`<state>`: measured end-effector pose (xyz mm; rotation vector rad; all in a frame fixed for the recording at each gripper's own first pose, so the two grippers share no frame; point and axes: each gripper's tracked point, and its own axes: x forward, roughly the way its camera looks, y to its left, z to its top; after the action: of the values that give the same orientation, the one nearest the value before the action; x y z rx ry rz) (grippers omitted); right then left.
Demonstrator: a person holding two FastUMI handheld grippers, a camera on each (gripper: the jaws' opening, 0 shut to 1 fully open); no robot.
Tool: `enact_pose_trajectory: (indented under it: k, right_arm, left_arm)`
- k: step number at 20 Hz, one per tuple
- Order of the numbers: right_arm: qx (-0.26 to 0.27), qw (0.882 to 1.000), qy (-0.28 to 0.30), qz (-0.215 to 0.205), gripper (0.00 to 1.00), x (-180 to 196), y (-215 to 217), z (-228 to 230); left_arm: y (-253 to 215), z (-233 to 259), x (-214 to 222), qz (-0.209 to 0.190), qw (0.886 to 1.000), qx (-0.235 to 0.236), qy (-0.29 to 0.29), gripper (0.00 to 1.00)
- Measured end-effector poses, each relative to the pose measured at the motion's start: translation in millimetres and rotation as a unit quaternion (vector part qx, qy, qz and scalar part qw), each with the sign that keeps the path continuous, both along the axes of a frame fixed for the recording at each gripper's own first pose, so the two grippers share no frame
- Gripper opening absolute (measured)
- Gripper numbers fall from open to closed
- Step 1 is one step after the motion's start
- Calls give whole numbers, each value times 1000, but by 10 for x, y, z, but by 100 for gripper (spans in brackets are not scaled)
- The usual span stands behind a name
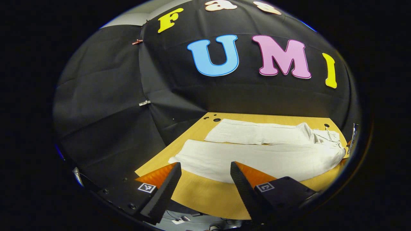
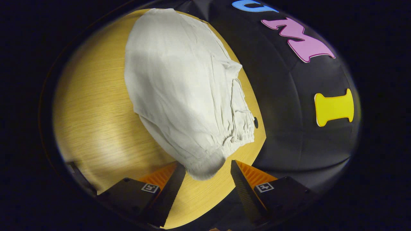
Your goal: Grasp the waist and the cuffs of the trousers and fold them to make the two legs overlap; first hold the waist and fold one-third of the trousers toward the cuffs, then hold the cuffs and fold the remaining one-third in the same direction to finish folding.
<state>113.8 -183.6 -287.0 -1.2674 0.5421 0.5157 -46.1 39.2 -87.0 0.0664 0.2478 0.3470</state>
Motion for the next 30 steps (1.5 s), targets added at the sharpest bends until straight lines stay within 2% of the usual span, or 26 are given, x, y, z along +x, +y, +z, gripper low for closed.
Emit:
enact_pose_trajectory:
  k: [1,3,5,6,7,8,9,10,11,13,15,17,18,19,21,26,30]
  right_arm:
    - [-11,1000,3,0,92,32,8,-30]
    - [-22,1000,7,-5,82,95,5,-44]
    - [-19,999,25,-11,79,133,-7,-90]
    - [-19,999,32,-16,70,148,-23,-108]
    - [-19,999,46,-20,65,138,-21,-145]
    - [-23,998,53,-26,51,135,-34,-161]
    - [-25,997,65,-34,53,117,-49,-188]
    - [-26,996,70,-42,45,114,-36,-190]
    - [-27,996,77,-46,43,123,-34,-203]
    - [-37,994,92,-36,30,145,-33,-256]
    - [-50,992,112,-25,29,133,-18,-250]
    - [-45,989,135,-44,17,120,-9,-226]
    - [-31,986,152,-53,17,112,12,-233]
    - [-22,984,165,-58,10,129,1,-238]
    - [-25,984,169,-48,7,121,26,-223]
    - [-58,986,159,-11,7,97,49,-227]
    - [-68,985,157,-8,7,88,42,-231]
  left_arm:
    - [5,-44,17,1,1000,0,6,97]
    - [-23,-144,20,-8,1000,3,28,97]
    - [5,-213,16,-17,998,30,47,98]
    - [47,-245,1,-20,997,46,56,98]
    - [87,-253,-22,-22,996,58,62,98]
    - [107,-278,-34,-26,995,64,67,98]
    - [132,-302,-39,-29,995,64,74,98]
    - [149,-348,-38,-30,995,61,79,97]
    - [168,-372,-11,-33,995,57,79,97]
    - [260,-484,68,-33,994,58,87,97]
    - [376,-637,178,-43,990,71,112,97]
    - [620,-775,315,-45,977,144,154,96]
    - [736,-811,416,-53,966,193,164,96]
    - [854,-855,525,-66,953,235,177,96]
    - [1091,-1032,638,-84,927,300,209,96]
    - [1750,-1382,832,-99,878,377,277,96]
    - [2177,-1471,1146,-129,844,416,312,96]
